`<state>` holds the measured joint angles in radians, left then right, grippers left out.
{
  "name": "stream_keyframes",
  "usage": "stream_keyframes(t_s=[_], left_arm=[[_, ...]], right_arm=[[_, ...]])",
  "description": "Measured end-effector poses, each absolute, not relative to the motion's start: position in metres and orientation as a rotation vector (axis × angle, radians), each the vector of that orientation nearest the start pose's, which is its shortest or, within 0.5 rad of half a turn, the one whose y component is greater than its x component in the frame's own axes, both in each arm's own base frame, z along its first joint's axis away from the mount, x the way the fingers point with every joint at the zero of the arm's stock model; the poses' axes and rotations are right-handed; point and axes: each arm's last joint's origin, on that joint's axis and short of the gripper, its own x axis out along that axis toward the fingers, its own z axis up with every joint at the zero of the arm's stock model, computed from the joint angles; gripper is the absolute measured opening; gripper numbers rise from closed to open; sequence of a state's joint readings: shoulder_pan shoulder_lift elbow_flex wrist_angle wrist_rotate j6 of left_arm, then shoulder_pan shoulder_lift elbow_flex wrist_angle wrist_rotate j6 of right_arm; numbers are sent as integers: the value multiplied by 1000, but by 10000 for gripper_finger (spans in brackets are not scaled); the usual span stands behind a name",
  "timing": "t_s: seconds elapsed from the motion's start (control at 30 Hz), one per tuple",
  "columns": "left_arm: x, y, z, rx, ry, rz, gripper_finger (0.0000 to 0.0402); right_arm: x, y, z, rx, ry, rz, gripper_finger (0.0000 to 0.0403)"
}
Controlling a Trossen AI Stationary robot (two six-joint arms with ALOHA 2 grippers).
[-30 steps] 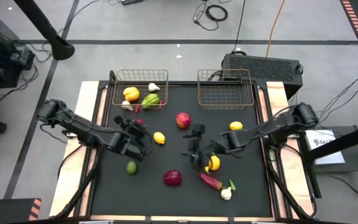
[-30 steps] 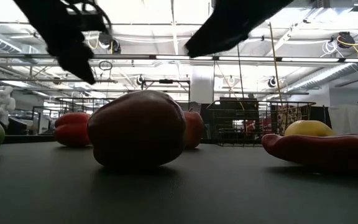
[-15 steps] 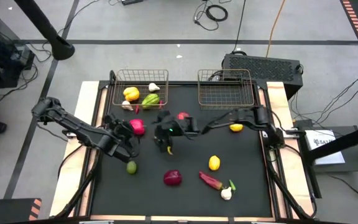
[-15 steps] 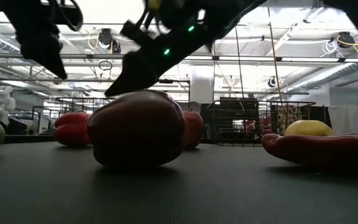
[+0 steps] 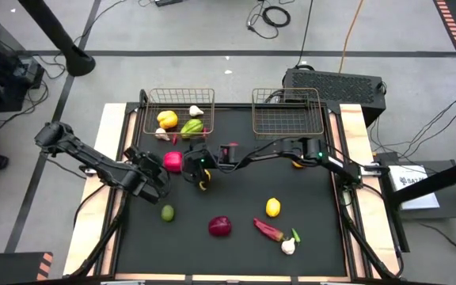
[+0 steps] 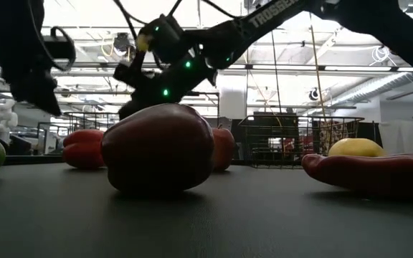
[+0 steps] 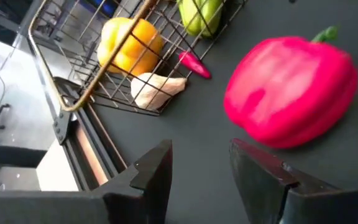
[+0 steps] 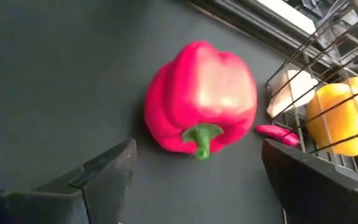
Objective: Sort produce into baskets
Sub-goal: Put the top left yellow lemon into the right wire basket
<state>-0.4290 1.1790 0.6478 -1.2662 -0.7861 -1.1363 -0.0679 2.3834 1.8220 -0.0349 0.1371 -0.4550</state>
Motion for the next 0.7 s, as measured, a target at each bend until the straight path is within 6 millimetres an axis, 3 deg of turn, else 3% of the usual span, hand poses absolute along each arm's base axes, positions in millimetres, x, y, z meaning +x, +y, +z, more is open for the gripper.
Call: stream_keyframes(t_s=[0.3,0.47,0.7], left_arm=[[139,-34,180,74,1044,974,166],[145,-28,179,71,1043,974,166],[154,-20,178,53,1046,957,166]], right_arm=[[530,-45,147,-518,641,-43,329],[530,-46,146,-514,643,-44,285],[530,-48,144,-343,637,-104,221]])
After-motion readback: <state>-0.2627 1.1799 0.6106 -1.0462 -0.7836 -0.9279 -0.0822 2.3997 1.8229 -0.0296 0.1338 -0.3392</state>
